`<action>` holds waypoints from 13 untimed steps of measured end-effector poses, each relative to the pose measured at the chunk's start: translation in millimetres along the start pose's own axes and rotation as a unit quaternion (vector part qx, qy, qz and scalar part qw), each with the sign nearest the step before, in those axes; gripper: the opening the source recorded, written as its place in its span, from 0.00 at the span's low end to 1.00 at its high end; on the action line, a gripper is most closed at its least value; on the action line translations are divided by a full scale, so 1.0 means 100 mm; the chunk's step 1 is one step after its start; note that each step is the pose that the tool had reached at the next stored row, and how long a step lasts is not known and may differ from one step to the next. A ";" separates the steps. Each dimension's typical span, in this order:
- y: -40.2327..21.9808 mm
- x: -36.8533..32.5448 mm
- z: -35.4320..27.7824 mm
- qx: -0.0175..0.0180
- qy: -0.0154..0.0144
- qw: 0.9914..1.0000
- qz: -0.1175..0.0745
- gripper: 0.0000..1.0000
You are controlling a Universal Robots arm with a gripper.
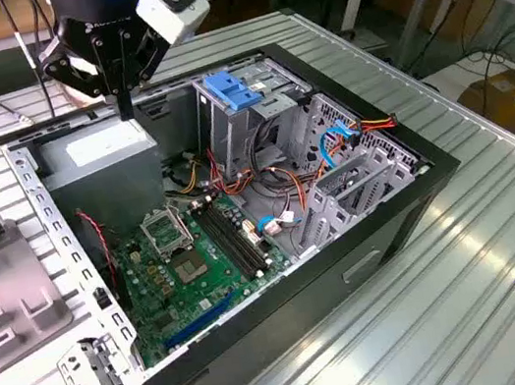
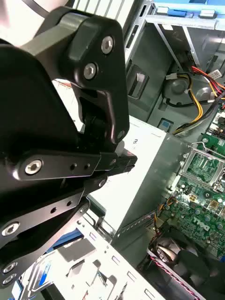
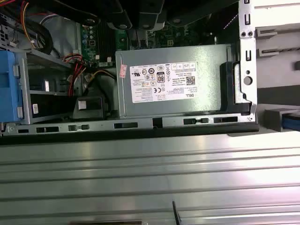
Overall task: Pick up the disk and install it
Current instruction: 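Reach for the disk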
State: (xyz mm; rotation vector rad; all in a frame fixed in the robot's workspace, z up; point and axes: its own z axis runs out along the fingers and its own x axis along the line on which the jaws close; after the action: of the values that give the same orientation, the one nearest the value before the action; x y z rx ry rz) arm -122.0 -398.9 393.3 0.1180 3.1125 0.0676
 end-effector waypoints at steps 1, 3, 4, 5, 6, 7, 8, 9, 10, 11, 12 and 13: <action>0.000 0.000 0.000 0.000 0.000 1.000 0.000 0.11; 0.000 0.000 0.000 0.000 0.000 1.000 0.000 0.11; 0.000 0.001 0.000 0.000 0.000 1.000 0.000 0.11; 0.000 0.003 0.000 0.000 0.000 1.000 0.000 0.11; 0.000 0.005 0.000 0.000 0.000 1.000 0.000 0.11; -0.001 0.012 0.000 0.000 0.000 1.000 0.000 0.11; -0.001 0.018 0.000 0.000 0.000 1.000 0.000 0.11; -0.002 0.023 0.000 0.000 0.000 1.000 0.000 0.11; -0.002 0.027 -0.001 0.000 0.000 1.000 0.000 0.11; -0.002 0.034 -0.001 0.000 0.000 1.000 0.000 0.11; -0.003 0.043 -0.001 0.000 0.000 1.000 0.000 0.11; -0.004 0.057 -0.002 0.000 0.000 1.000 0.000 0.11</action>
State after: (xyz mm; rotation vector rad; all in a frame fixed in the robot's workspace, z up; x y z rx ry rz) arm -127.6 -398.9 393.3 0.1179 3.1125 0.0677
